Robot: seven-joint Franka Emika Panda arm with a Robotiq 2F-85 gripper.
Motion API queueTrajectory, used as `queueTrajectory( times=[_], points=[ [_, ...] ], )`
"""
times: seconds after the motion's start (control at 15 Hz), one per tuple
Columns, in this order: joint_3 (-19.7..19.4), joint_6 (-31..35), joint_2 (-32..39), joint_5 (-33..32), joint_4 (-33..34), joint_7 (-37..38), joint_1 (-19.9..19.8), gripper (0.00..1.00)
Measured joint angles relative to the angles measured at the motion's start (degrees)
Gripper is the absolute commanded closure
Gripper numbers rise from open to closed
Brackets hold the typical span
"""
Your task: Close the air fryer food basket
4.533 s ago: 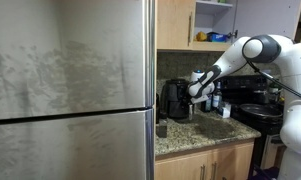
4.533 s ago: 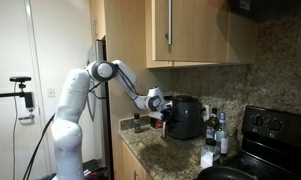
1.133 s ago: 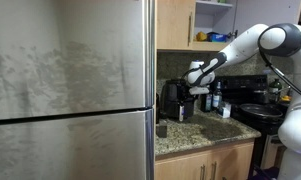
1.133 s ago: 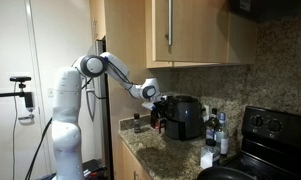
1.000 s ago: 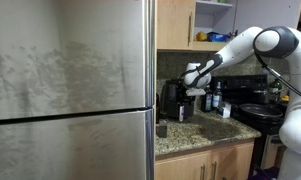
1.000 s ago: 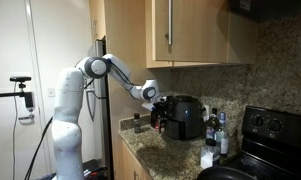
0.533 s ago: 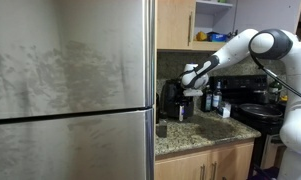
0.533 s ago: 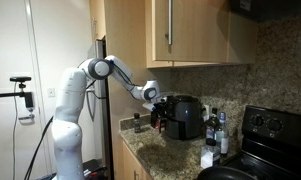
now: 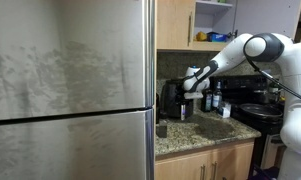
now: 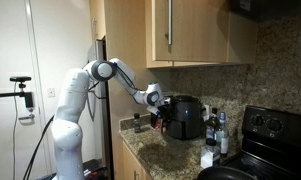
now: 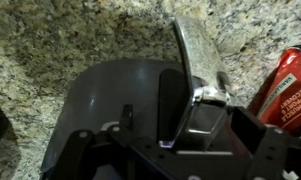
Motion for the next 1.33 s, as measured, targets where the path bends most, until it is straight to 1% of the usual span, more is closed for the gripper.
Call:
queueTrajectory(
  times=[0.13, 0.27, 0.47, 0.67, 0.93, 1.13, 1.2, 1.33],
  points=[
    [-1.87, 3.15, 1.18, -2.75, -0.3, 1.35, 0.66, 0.0],
    [-4.86, 8.97, 2.29, -7.35, -1.34, 3.96, 2.07, 0.0],
    [-9.5, 16.6, 2.48, -15.77, -4.47, 11.14, 5.28, 0.0],
    [-11.59, 20.7, 2.46, -18.65, -6.1, 13.63, 6.65, 0.0],
    [-11.19, 20.7, 1.68, -18.76, -7.73, 12.45, 6.8, 0.0],
    [-11.34, 20.77, -1.17, -20.62, -10.82, 11.62, 7.26, 0.0],
    [-12.29, 20.29, -2.4, -22.25, -11.73, 12.12, 7.9, 0.0],
    [-15.17, 16.05, -5.22, -27.32, -13.01, 14.64, 10.05, 0.0]
  ],
)
